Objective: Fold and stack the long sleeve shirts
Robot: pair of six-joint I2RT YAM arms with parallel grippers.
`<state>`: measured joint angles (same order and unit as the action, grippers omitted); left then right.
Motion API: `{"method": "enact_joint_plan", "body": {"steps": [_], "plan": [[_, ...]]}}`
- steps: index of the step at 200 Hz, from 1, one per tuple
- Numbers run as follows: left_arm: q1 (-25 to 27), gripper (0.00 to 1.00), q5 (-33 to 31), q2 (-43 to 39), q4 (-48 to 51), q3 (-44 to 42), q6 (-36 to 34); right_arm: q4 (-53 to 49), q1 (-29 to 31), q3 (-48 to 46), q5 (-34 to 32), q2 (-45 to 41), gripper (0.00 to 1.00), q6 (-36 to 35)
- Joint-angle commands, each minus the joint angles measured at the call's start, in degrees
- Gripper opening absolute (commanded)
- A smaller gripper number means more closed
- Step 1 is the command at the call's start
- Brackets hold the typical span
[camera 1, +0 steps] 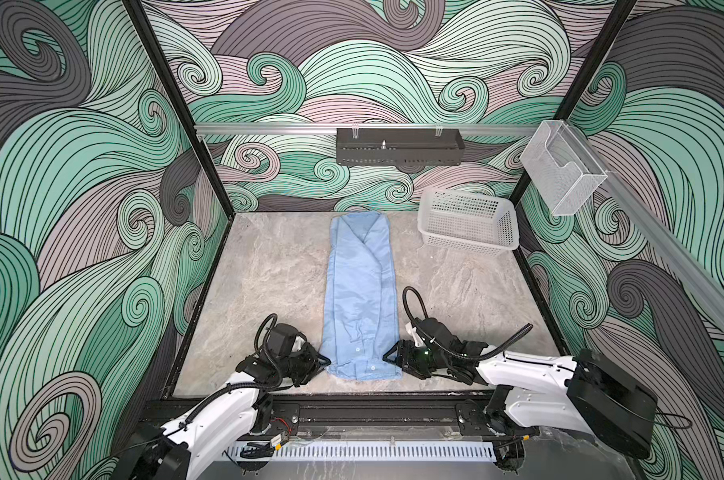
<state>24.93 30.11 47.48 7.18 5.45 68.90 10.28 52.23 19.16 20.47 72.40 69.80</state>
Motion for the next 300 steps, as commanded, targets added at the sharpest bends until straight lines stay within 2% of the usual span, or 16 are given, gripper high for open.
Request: {"method": "enact_joint_plan", "body": {"steps": [1, 33, 48, 64, 88, 114, 162, 182, 202, 218, 252, 300], "plan": [[0.5, 0.00, -0.4, 1.1, 0.9, 0.8, -0.7, 2.7, 1.4, -0.8, -0.5, 5.1, 0.57, 3.2], [0.7, 0.00, 0.2, -2.8, 5.2, 3.0, -1.5, 5.7, 1.9, 0.6, 0.8, 6.6, 0.25, 3.8], [0.7, 0.00, 0.4, -5.9, 8.9, 4.3, -1.7, 2.3, 1.9, 1.8, 0.7, 4.0, 0.12, 2.7], [0.7, 0.00, 0.8, -9.4, 12.9, 5.2, -1.8, -4.5, 1.9, 3.5, 0.5, -0.4, 0.04, 0.8], [1.8, 0.00, 1.6, -14.2, 18.3, 6.0, -1.2, -15.7, 2.0, 5.2, 0.5, -7.7, 0.00, -1.2], [6.2, 0.00, 1.5, -18.4, 19.7, 5.0, 3.2, -21.3, 2.3, 4.5, 2.1, -13.4, 0.00, 0.2], [18.6, 0.00, -6.9, -27.9, 25.5, 6.3, 11.9, -29.0, 5.6, 3.7, 4.0, -20.4, 0.00, 3.5], [20.5, 0.00, -9.6, -29.5, 26.0, 8.0, 13.0, -32.6, 5.7, 4.4, 3.4, -24.6, 0.00, 4.5], [20.4, 0.00, -13.9, -26.4, 21.5, 9.5, 12.7, -33.7, 2.1, 7.5, 4.8, -23.8, 0.02, 2.2], [19.5, 0.00, -15.1, -20.3, 17.4, 13.0, 10.6, -34.9, -2.0, 11.9, 7.7, -20.2, 0.03, -1.7], [13.9, 0.00, -9.2, -2.6, 16.4, 24.9, 3.0, -36.7, -11.3, 21.5, 13.2, -13.5, 0.06, -7.6], [2.8, 0.00, -0.2, 11.3, 8.7, 33.4, -1.0, -33.3, -18.4, 32.8, 20.1, -0.3, 0.09, -10.6]]}}
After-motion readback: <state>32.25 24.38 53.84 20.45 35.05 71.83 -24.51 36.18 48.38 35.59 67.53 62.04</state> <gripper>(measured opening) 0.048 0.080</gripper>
